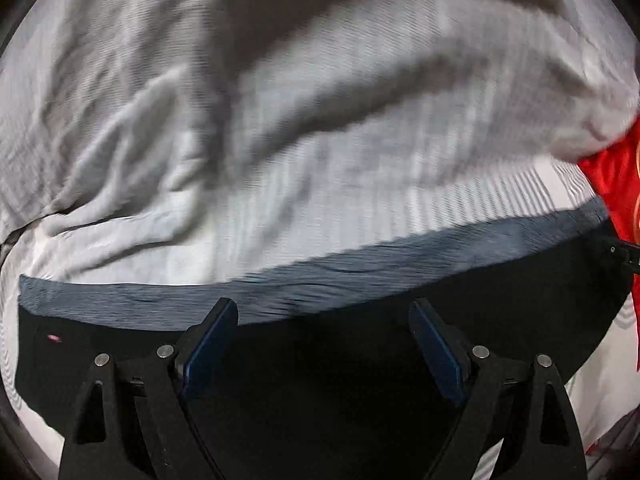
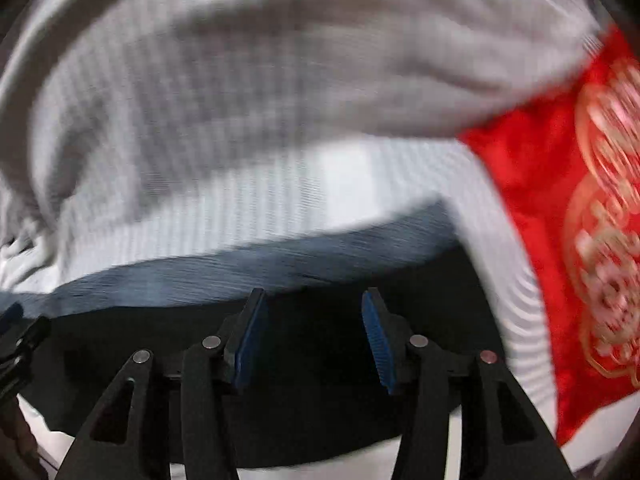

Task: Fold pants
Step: 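Grasp the black trouser leg end with the right gripper and lift it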

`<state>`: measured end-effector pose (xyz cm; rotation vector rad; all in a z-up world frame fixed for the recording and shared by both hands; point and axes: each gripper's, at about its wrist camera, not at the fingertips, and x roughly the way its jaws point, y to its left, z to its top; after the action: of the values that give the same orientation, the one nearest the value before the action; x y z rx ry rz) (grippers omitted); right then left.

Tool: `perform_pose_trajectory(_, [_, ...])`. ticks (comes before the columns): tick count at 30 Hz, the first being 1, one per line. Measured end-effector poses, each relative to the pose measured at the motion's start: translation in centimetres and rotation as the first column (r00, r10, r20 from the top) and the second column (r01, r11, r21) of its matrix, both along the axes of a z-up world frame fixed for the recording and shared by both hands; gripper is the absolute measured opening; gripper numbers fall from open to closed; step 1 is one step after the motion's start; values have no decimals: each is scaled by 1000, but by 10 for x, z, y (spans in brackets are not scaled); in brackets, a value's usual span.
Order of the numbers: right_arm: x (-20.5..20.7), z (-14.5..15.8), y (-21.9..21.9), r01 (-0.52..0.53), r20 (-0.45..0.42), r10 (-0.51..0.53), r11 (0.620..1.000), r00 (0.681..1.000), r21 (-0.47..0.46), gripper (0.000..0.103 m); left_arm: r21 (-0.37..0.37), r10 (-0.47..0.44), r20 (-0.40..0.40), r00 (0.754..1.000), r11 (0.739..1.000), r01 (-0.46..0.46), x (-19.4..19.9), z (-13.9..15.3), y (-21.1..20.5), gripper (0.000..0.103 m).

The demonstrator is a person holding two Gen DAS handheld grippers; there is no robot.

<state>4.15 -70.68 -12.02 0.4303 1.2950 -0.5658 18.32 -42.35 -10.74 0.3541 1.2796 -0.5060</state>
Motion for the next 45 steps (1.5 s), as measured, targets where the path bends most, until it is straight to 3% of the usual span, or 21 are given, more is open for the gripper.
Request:
perform_pose_trajectory(3, [-29, -18, -21, 10, -34, -10, 1000, 999, 20, 52, 45, -16, -19, 1000, 999, 17, -12, -19, -28, 89])
perform_pose_trajectory(5, [-33, -25, -27, -20, 18, 20, 999, 1000, 34, 56, 89, -8, -26, 1000, 996, 10, -15, -35, -35, 89])
perform_pose_trajectory(8, [-21, -26, -20, -94, 35, 92, 994, 995, 60, 86, 77, 12, -8, 1000, 997, -11, -16, -35, -34, 89])
perform_pose_trajectory(9, [-18, -27, -15, -113, 21, 112, 992, 993, 58, 89, 84, 11, -7, 1000, 996, -10, -16, -35, -34, 89])
perform_pose_trajectory(11, [-14, -24, -14, -111, 11, 111, 992, 994, 62, 89, 101, 15, -18, 1000, 995, -13, -19, -35, -32, 90])
perform_pose_trajectory(13, [-21, -13, -24, -70, 60, 62, 990, 996, 126, 89, 129, 48, -39, 998, 991, -42, -10, -38, -33, 100])
perform_pose_trajectory(16, [-37, 5, -36, -30, 119, 6, 979, 993, 202, 89, 111, 99, -94, 991, 990, -88, 0, -39, -28, 100])
perform_pose_trajectory(18, [-54, 16, -38, -18, 160, -23, 968, 987, 252, 89, 125, 97, -83, 992, 988, -86, -1, -33, -30, 100])
perform_pose_trajectory(21, [-85, 19, -38, 20, 235, -114, 928, 965, 371, 89, 93, 72, -45, 996, 993, -68, -12, -5, -31, 100])
perform_pose_trajectory(25, [-125, 5, -28, 105, 306, -306, 840, 901, 532, 89, 62, 55, -22, 998, 997, -54, -33, 20, -42, 100])
perform_pose_trajectory(28, [-156, -5, -32, 152, 324, -394, 805, 860, 574, 89, 57, 51, -10, 999, 997, -50, -46, 26, -56, 100])
perform_pose_trajectory(33, [-168, -37, -37, 174, 354, -459, 776, 815, 606, 89, 72, 36, -18, 999, 997, -35, -71, 7, -81, 100])
perform_pose_trajectory(39, [-163, -48, -49, 137, 436, -511, 750, 740, 647, 88, 115, 50, 34, 998, 992, -53, -79, -4, -96, 100])
perform_pose_trajectory(45, [-158, -50, -55, 95, 479, -499, 758, 723, 646, 86, 112, 98, 136, 986, 987, -114, -53, 2, -107, 100])
